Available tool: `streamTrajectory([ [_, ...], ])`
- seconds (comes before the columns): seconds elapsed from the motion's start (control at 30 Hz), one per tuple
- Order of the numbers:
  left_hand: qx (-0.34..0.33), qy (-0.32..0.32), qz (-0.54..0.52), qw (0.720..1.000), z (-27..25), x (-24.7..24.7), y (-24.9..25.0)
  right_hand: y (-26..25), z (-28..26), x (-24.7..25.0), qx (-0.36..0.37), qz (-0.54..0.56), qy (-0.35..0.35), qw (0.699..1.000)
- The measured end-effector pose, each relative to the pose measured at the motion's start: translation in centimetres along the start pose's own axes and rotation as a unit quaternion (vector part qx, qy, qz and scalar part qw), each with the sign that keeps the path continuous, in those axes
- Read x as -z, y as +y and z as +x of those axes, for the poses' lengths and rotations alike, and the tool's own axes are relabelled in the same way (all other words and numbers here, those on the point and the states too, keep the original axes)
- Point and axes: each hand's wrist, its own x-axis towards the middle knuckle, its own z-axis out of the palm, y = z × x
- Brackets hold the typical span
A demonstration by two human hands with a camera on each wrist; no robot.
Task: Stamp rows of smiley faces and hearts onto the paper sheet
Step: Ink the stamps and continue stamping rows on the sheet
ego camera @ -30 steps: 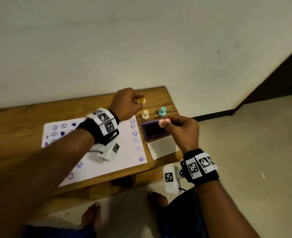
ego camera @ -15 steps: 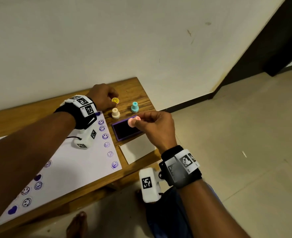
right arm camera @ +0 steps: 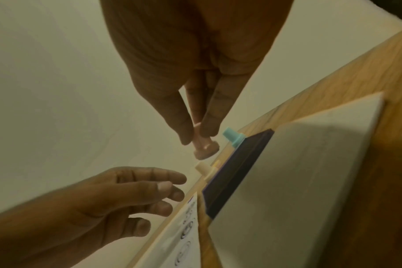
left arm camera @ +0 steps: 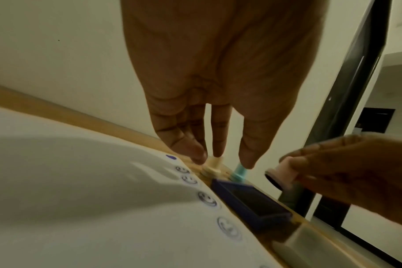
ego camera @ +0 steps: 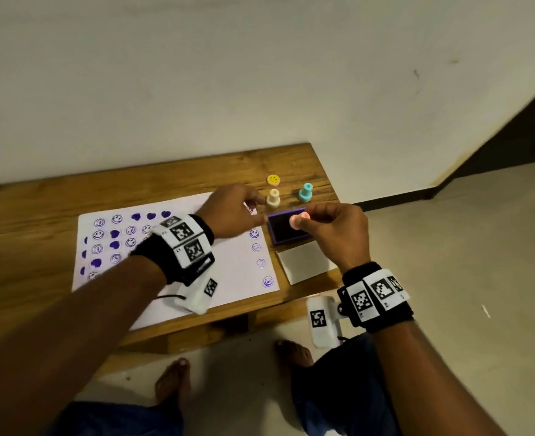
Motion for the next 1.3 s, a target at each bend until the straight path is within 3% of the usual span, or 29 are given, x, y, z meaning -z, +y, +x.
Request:
streamTrajectory([
  [0.17,-0.024,-0.029,0.015,0.999,-1.2,-2.2,0.1,-0.3,0.0,-1.6,0.071,-0.152,0.044,0.985],
  [0.33,-0.030,-0.045,0.049,0.997,-0.7,-2.9,-0.2,-0.8,0.0,-2.2,0.115,-0.228,0.054,0.965],
  [0.83,-0.017,-0.067,0.082,0.994,0.4,-3.5,-0.1,-1.1,-0.1,-2.4,0.102,-0.268,0.036,0.957],
  [1.3,-0.024,-0.072,0.131,0.988,1.5,-3.3,0.3,-1.1,1.3,-2.7,0.025,-0.277,0.011,0.961],
])
